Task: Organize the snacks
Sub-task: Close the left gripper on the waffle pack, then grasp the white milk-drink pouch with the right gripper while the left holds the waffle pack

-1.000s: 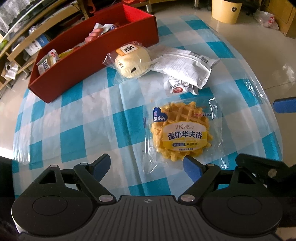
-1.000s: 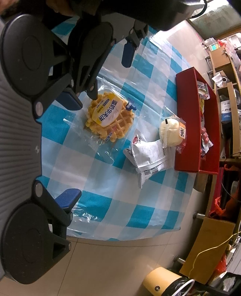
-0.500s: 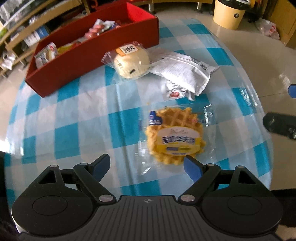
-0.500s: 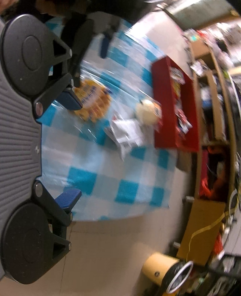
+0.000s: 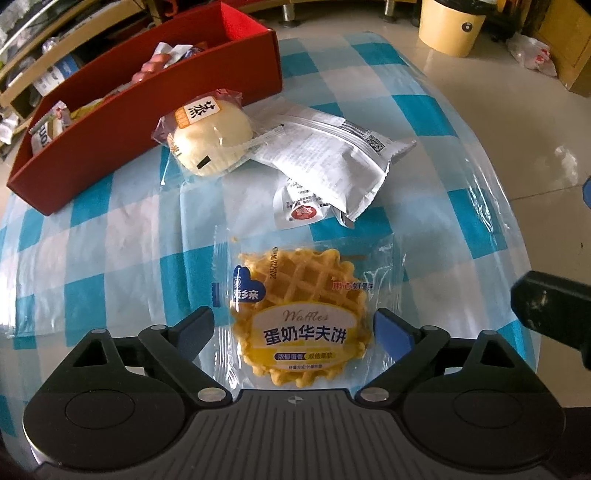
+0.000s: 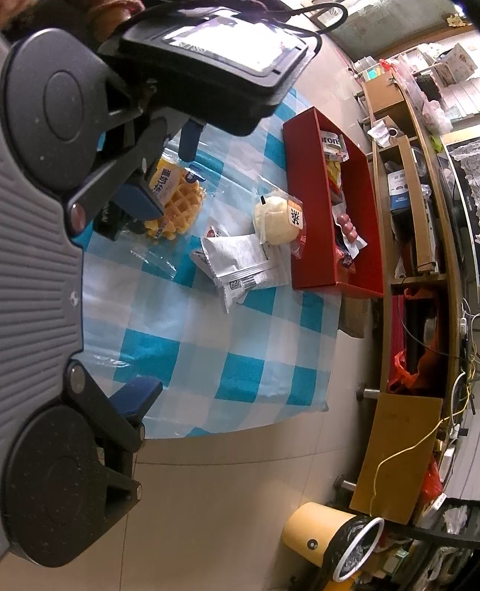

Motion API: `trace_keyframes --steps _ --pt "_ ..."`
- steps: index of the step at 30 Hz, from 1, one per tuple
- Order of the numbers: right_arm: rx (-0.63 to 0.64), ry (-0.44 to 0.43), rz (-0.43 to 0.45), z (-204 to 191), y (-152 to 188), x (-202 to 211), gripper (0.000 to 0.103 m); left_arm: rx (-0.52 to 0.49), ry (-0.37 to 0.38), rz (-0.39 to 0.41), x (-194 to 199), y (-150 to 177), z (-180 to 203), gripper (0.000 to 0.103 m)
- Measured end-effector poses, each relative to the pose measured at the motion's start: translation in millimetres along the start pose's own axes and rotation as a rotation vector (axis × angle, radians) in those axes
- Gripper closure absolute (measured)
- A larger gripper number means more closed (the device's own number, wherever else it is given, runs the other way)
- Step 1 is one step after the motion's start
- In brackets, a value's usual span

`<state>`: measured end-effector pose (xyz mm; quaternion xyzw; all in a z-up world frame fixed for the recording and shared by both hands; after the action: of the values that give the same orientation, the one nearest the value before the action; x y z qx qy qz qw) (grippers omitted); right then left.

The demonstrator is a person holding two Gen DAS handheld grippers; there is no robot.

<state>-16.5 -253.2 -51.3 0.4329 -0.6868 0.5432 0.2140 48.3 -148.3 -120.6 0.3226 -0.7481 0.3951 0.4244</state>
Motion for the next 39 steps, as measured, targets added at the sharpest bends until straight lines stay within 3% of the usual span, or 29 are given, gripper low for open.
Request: trace_keyframes --steps 10,15,18,23,30,39 --pt "-0.039 0.037 0.01 12 -8 -4 0.014 -0.049 0.019 0.041 -9 8 12 0.0" --pt "-0.069 0.051 0.02 20 -13 -6 0.014 -0.091 0.045 0.047 2 14 10 0.018" --pt "-0.064 0.03 0.012 20 -23 -13 0.014 -0.123 0.017 0.046 8 23 -3 0.021" --pt "-0.015 -0.013 0.009 9 -52 -31 0.014 -0.042 0.001 0.006 7 29 -45 0.026" --pt "0.146 -0.011 -0.097 -15 -90 -102 0.014 0.041 0.004 -0.002 3 23 -67 0.026" --pt "0.125 0.015 -0.245 4 -80 -164 0.014 0.028 -0.007 -0.009 -3 26 -70 0.025"
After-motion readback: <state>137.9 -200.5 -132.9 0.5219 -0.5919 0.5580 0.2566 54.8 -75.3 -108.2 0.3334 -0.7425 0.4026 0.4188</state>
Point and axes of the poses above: each gripper's, at about its wrist camera, not at the fingertips, and x roughly against the way its jaws point, z to its right, y to its underside, the point moved 5 cm from there along -x, roughly the way its jaws point, and after that the axes turned 14 degrees about -y, right-handed, at the moved point
